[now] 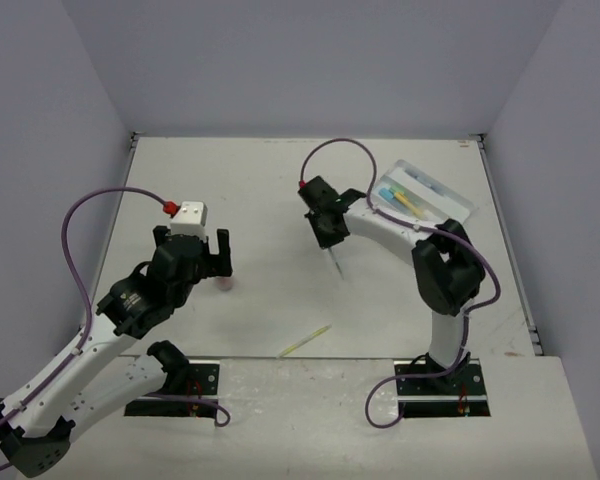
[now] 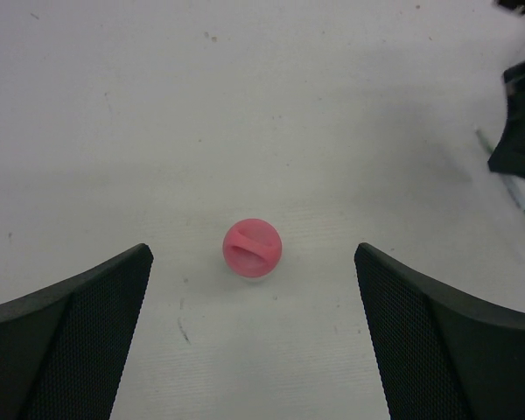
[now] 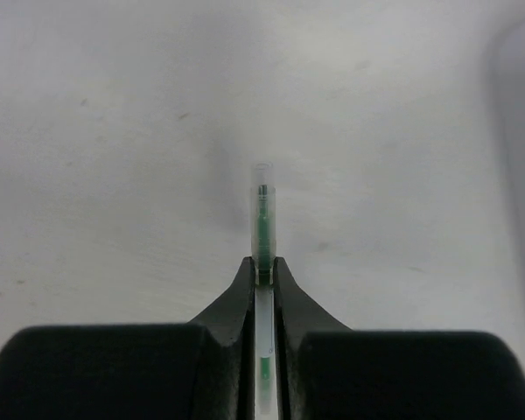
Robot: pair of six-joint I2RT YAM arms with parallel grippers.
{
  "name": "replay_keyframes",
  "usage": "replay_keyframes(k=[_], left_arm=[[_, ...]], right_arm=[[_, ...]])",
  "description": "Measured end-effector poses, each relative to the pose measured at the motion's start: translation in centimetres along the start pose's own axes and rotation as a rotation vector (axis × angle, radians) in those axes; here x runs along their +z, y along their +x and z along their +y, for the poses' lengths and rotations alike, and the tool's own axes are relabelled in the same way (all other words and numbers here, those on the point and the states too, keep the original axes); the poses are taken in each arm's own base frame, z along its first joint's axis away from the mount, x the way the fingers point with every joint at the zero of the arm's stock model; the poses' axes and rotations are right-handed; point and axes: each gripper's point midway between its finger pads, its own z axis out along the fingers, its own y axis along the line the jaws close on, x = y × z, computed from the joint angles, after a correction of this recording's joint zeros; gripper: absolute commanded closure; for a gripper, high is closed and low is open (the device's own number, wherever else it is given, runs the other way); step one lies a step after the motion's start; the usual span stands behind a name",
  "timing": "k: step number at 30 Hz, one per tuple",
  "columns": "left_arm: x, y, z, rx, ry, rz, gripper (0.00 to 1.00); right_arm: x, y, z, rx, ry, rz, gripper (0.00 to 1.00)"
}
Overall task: Sort the stationery into containers
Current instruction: Pick up the pen from the center of the board, then place the pen in the storage box.
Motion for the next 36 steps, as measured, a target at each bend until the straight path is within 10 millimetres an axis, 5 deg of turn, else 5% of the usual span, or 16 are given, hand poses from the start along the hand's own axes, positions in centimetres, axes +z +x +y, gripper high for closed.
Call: replay_keyframes(k=[4, 7, 9, 13, 17, 21, 24, 30, 34, 36], left_arm=[[0.1, -0.3, -0.4, -0.007, 0.016, -0.013, 0.00], [0.2, -0.2, -0.4, -0.007, 0.017, -0.012, 0.00], [0.3, 0.0, -0.5, -0.004, 0.021, -0.007, 0.00], [0.4, 0.3, -0.8, 0.001, 0.034, 0.003, 0.00], [0.3, 0.3, -0.9, -0.005, 0.049, -0.003, 0.00], [0.1, 0.3, -1.0, -0.012, 0.061, -0.012, 0.00], [0.1, 0.2, -1.1, -0.015, 0.064, -0.016, 0.00], [0.1, 0.2, -1.1, -0.015, 0.066, -0.016, 0.00], [0.1, 0.2, -1.1, -0.015, 0.066, -0.016, 0.00], [0.1, 0.2, -1.1, -0.015, 0.065, -0.017, 0.00]], right_arm=[[-4.0, -6.4, -11.3, -0.084, 0.142, -0.224, 1.00], [-6.1, -9.5, -20.5, -0.174, 0.329, -0.322, 1.00], [-5.9, -10.2, -24.6, -0.253, 0.427, -0.317, 1.00], [-2.4, -11.1, -29.1, -0.389, 0.510, -0.240, 1.00], [1.7, -11.2, -31.9, -0.499, 0.547, -0.168, 0.98], [3.9, -10.8, -33.4, -0.560, 0.556, -0.116, 0.79], [4.1, -11.4, -33.6, -0.575, 0.557, -0.118, 0.67], [3.8, -12.1, -33.0, -0.553, 0.522, -0.140, 0.62], [4.2, -11.1, -31.6, -0.495, 0.454, -0.131, 0.62], [3.4, -10.4, -30.2, -0.429, 0.398, -0.137, 0.53]])
